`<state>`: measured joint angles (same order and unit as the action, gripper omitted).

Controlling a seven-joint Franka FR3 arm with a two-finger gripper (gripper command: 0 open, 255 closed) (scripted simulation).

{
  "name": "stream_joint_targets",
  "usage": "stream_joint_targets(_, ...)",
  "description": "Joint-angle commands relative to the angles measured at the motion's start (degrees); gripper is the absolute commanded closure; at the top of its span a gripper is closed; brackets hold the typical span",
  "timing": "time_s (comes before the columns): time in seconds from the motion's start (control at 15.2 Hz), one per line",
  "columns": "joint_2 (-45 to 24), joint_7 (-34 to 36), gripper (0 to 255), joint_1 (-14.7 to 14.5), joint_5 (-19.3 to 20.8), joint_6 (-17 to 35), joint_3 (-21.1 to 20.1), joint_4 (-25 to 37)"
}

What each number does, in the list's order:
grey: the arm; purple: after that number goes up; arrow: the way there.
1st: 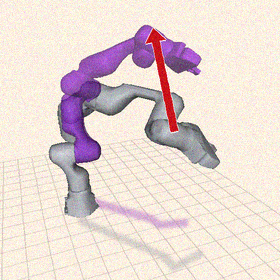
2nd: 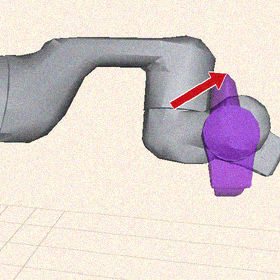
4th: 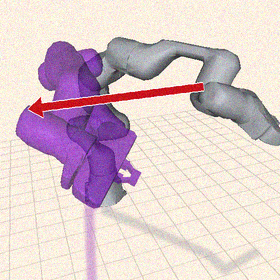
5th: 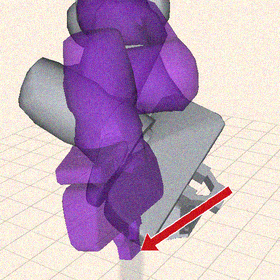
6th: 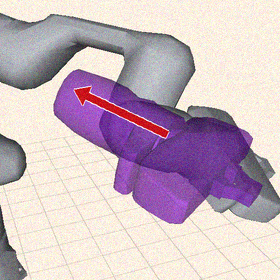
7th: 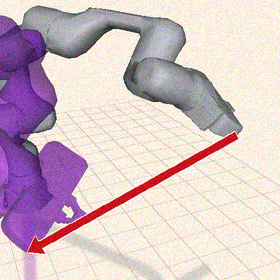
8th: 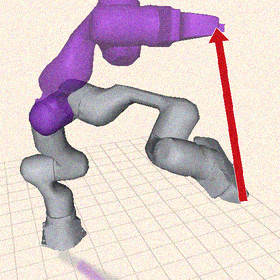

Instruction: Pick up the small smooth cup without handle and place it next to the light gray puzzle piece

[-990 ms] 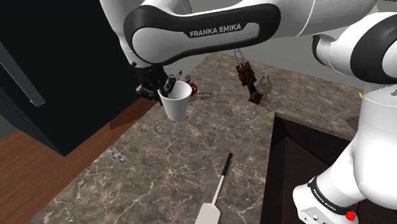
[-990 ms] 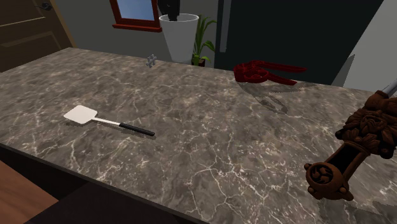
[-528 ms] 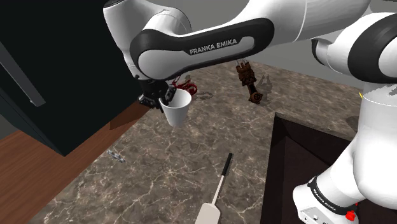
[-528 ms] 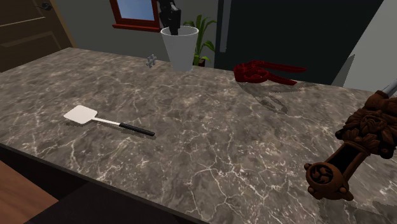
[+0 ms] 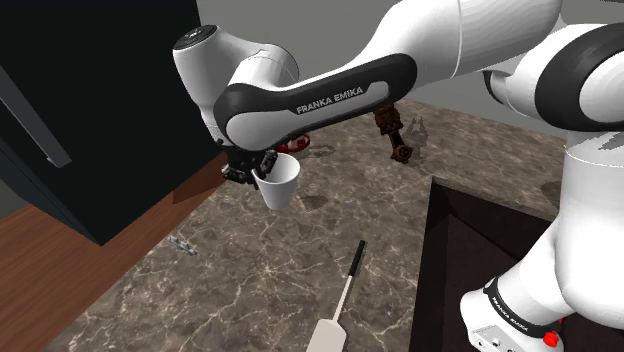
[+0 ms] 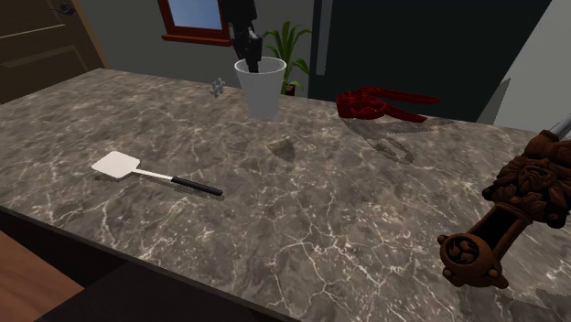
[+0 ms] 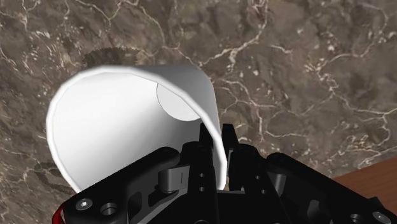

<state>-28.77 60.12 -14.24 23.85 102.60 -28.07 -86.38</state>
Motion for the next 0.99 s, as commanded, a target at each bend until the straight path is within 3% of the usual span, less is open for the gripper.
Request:
stream_joint_targets(0.0,-0.55,0.34,255,-0.01,0.33,1.17,0.16,-0.68)
stream_joint_targets(0.73,-1.27,0.88,255,-0.02,0.79,2.90,0.39,-1.82)
stream_joint_targets(0.79,-1.28,0.88,0,-0.02,0.79,2.90,0.39,-1.81)
stream_joint_targets(0.92,-1.28,0.88,0,-0.02,0.79,2.90,0.39,-1.82)
